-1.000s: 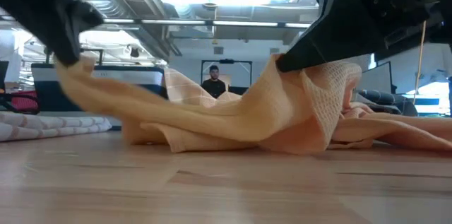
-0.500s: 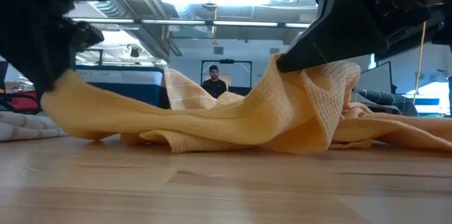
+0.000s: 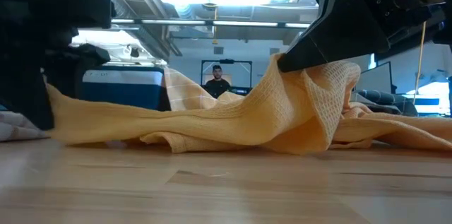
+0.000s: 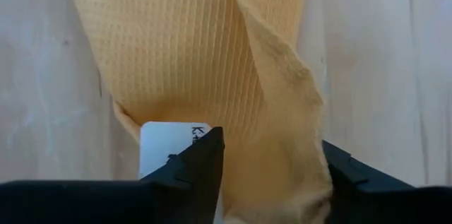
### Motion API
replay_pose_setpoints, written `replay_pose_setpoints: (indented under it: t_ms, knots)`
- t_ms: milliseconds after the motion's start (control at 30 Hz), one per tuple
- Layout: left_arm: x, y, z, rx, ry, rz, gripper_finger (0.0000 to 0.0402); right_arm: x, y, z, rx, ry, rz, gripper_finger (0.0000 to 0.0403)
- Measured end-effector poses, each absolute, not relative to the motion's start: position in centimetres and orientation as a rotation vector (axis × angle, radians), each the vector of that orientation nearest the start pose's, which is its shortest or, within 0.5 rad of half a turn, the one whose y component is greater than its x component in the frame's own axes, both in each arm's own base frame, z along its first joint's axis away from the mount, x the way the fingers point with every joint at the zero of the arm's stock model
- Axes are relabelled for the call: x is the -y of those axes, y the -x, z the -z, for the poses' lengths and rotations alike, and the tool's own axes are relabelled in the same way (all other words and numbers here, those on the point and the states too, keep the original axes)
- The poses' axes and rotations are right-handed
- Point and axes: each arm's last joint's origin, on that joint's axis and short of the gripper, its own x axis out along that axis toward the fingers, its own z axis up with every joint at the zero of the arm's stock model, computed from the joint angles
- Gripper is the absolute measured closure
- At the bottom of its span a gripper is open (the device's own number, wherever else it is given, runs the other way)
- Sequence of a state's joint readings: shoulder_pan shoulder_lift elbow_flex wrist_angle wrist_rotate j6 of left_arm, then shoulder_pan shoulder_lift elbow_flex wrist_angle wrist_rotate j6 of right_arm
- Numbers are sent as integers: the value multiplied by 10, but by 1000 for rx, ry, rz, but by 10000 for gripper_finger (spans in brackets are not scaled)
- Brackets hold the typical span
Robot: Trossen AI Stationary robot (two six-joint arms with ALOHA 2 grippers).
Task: Fold towel
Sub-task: Fold the orange towel
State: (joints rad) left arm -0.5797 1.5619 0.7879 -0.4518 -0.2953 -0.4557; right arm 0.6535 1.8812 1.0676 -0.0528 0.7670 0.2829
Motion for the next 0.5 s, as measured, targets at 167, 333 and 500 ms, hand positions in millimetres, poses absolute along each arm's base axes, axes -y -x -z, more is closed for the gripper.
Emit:
replay_pose_setpoints:
  t_ms: [167, 333, 500]
  knots:
    - [139, -228, -147, -1137, -118, -12, 275, -209, -306, -151, -629, 293, 196, 397]
    - [139, -228, -161, -1131, -90, -25, 370, -209, -306, -151, -629, 294, 197, 397]
    - [136, -223, -204, -1092, -81, -111, 388, -210, -308, -163, -633, 316, 222, 397]
